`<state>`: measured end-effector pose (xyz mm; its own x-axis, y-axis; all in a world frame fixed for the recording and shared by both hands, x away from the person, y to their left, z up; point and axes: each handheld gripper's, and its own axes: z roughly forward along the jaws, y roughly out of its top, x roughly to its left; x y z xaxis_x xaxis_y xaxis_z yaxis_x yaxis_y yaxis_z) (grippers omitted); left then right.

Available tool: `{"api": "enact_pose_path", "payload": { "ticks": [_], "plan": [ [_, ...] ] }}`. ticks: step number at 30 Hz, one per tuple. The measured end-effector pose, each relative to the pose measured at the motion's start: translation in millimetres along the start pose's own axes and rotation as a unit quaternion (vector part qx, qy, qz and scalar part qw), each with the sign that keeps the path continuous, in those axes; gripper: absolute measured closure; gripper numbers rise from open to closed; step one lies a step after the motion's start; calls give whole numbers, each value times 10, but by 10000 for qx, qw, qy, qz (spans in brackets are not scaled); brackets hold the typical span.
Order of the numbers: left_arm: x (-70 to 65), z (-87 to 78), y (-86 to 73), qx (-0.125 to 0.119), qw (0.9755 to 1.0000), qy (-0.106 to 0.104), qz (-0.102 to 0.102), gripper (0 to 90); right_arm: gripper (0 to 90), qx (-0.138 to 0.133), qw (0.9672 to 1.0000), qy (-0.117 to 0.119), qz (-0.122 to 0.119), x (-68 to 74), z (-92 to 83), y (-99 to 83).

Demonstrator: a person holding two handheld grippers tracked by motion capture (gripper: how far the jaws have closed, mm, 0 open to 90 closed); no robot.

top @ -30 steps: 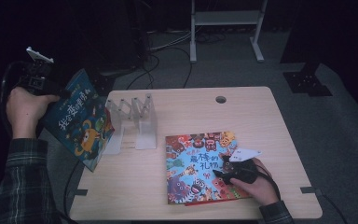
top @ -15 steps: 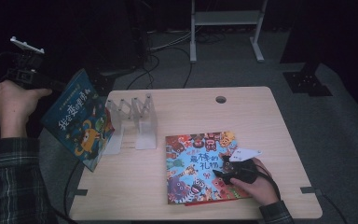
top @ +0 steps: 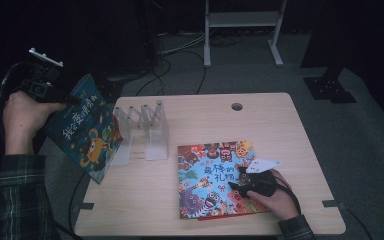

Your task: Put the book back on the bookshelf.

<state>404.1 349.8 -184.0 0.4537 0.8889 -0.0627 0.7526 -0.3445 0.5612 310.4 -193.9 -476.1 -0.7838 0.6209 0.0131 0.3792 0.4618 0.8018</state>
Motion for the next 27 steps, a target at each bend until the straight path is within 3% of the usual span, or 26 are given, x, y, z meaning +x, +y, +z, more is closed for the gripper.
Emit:
{"api": "enact_pose_path", "payload": {
  "ticks": [15, 27],
  "plan": [
    [-247, 279, -102, 200, 9988, -272, 368, 892, 295, 17, 10000, 42, 79, -10, 2, -3],
    [-558, 583, -243, 337, 9941, -555, 866, 882, 294, -5, 10000, 47, 71, -14, 4, -7]
  ]
}}
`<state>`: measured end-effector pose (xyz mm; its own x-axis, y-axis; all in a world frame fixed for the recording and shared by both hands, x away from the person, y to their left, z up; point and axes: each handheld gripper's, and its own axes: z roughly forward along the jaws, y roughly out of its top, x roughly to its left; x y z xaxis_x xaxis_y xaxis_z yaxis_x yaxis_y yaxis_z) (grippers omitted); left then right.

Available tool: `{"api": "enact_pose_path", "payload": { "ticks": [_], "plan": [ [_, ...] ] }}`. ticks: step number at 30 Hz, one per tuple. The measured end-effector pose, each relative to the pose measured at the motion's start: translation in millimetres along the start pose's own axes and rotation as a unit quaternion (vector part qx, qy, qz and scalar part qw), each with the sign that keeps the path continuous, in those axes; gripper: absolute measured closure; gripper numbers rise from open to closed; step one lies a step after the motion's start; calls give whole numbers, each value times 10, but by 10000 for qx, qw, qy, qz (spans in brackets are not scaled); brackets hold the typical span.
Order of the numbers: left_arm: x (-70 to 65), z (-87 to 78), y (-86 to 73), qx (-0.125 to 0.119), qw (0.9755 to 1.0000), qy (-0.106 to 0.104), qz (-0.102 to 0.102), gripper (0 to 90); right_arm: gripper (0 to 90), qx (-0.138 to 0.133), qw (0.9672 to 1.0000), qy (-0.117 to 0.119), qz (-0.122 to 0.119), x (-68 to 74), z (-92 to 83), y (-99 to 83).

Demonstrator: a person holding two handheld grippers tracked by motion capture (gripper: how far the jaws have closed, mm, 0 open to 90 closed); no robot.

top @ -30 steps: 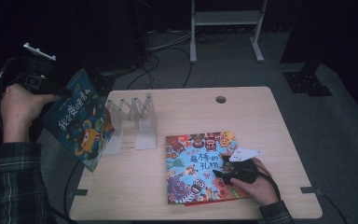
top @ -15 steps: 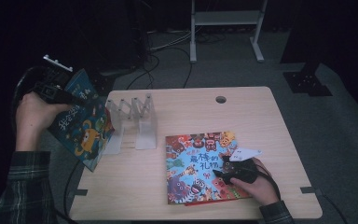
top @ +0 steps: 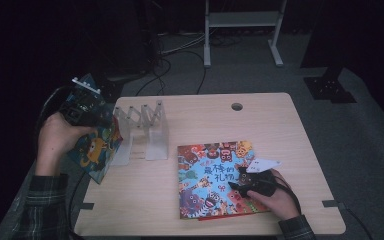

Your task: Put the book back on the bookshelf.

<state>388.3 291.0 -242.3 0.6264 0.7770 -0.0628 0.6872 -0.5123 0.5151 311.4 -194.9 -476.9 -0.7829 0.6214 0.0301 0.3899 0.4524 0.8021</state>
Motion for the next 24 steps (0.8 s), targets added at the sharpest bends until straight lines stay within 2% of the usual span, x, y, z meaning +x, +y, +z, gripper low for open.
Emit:
{"api": "enact_pose_path", "payload": {
  "ticks": [5, 10, 12, 14, 18, 24],
  "plan": [
    [-71, 150, -56, -4, 9998, -122, 163, 882, 293, -1, 10000, 8, 2, -1, 0, -1],
    [-142, 304, -129, 103, 9993, -214, 272, 882, 293, 11, 10000, 15, -2, -2, -2, 0],
    [-168, 373, -166, 96, 9993, -280, 243, 880, 294, 0, 10000, 10, 1, -2, 0, -1],
    [-196, 438, -198, 68, 9994, -290, 185, 859, 293, -5, 10000, 9, -4, -3, 1, -1],
    [-257, 562, -263, 89, 9990, -340, 273, 857, 293, -4, 10000, 15, -5, -4, 1, -1],
    [-379, 763, -392, 19, 9991, -253, 335, 780, 293, 1, 10000, 15, -5, -4, 0, 0]
  ]
}}
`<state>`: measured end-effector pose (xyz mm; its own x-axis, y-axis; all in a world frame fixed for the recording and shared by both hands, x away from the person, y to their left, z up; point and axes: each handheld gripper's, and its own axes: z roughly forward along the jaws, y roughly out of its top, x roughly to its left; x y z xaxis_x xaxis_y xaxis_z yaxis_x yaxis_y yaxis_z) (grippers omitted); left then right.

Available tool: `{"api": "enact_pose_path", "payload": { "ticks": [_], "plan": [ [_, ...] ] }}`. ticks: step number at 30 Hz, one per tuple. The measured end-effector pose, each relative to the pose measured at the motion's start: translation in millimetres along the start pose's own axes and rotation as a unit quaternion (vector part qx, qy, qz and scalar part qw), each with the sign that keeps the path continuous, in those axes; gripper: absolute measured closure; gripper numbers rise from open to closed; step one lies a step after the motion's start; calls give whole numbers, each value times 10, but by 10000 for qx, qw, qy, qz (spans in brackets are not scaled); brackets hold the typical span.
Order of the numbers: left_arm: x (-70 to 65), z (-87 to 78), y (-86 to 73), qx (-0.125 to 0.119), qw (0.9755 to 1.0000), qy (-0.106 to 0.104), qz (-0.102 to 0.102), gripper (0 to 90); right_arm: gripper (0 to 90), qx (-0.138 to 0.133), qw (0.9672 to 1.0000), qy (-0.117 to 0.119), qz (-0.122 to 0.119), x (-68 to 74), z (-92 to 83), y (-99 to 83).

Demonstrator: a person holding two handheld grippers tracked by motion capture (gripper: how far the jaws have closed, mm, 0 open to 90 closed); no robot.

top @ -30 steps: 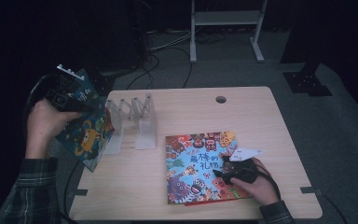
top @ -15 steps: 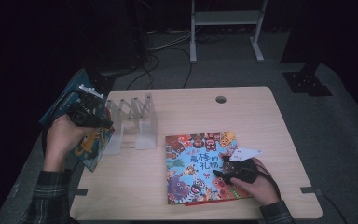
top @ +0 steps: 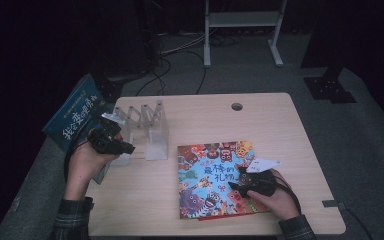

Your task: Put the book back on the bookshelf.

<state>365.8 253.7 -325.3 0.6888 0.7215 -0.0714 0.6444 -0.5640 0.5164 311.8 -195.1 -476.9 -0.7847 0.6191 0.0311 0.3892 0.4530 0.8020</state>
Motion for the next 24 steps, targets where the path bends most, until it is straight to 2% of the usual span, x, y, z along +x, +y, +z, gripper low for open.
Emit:
{"api": "enact_pose_path", "payload": {
  "ticks": [1, 9, 11, 14, 19, 21, 24],
  "plan": [
    [-18, 36, -20, -12, 10000, 58, 15, 764, 293, 1, 10000, 1, 1, 1, 0, 0],
    [-117, 328, -206, -237, 9997, 34, 44, 603, 286, -17, 10000, 0, 6, -1, 4, -2],
    [-134, 408, -249, -301, 9995, 88, 94, 559, 285, -18, 10000, 2, 17, 0, 4, -2],
    [-153, 517, -307, -365, 9993, 1, 52, 532, 285, -28, 10000, -6, 13, 0, 4, -5],
    [-199, 723, -395, -335, 9993, 9, 180, 470, 284, -20, 10000, -16, 33, 5, 4, -4],
    [-233, 812, -424, -336, 9991, -75, 260, 446, 278, -29, 10000, -26, 29, 8, 6, -4],
    [-278, 892, -430, -195, 9991, -202, 325, 383, 269, -19, 10000, -29, 27, 14, 10, -2]
  ]
}}
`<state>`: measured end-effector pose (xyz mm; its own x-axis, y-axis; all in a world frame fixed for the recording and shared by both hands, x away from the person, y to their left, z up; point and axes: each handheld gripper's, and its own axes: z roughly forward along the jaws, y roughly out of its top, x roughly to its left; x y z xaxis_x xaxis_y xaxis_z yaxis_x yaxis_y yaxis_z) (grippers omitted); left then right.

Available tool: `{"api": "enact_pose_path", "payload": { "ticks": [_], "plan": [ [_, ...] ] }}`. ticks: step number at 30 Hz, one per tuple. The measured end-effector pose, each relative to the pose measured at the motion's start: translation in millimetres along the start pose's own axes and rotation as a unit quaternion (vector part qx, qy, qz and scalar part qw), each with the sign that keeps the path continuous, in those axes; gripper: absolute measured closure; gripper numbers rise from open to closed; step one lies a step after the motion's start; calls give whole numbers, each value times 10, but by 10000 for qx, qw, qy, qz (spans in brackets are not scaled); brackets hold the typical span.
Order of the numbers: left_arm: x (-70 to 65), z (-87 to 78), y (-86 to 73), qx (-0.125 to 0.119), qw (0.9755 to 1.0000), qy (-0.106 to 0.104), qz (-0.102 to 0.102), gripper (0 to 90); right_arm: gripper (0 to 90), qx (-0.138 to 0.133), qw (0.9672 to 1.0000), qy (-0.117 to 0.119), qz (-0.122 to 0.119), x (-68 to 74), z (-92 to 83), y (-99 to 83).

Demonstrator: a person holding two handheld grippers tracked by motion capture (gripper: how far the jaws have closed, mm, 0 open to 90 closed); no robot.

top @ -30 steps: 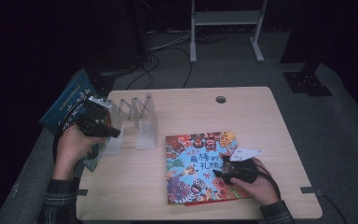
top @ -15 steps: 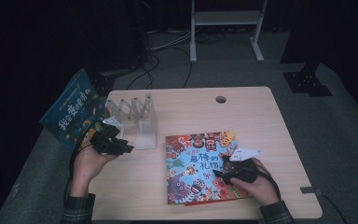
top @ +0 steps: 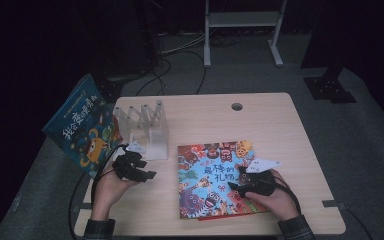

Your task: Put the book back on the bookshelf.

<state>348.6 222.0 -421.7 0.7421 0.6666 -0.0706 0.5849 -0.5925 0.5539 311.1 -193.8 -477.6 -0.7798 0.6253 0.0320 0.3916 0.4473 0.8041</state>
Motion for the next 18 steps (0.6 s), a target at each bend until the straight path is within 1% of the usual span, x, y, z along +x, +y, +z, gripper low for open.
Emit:
{"api": "enact_pose_path", "payload": {
  "ticks": [3, 6, 7, 8, 10, 12, 15, 18],
  "plan": [
    [-29, 41, -17, -93, 9999, -45, -7, 342, 269, -8, 10000, -4, 15, 4, 0, 0],
    [-38, 87, -30, -52, 10000, -34, 30, 251, 269, -1, 10000, -5, 14, 3, 1, 2],
    [-42, 103, -37, -56, 10000, -13, 36, 206, 261, 12, 10000, -17, 10, 4, 0, 5],
    [-46, 109, -44, -74, 10000, 8, 38, 157, 252, 15, 10000, -38, 19, 5, 3, 5],
    [-58, 118, -58, -152, 9999, 11, 48, 113, 249, 28, 10000, -53, 34, 13, 5, 9],
    [-68, 130, -67, -172, 9998, -32, 71, 92, 250, 51, 10000, -69, 48, 22, 4, 15],
    [-84, 166, -77, -157, 9998, -24, 92, 47, 251, 70, 9999, -75, 87, 27, 1, 20],
    [-83, 211, -91, -191, 9998, -49, 64, 25, 256, 80, 9998, -88, 152, -1, -9, 25]
  ]
}}
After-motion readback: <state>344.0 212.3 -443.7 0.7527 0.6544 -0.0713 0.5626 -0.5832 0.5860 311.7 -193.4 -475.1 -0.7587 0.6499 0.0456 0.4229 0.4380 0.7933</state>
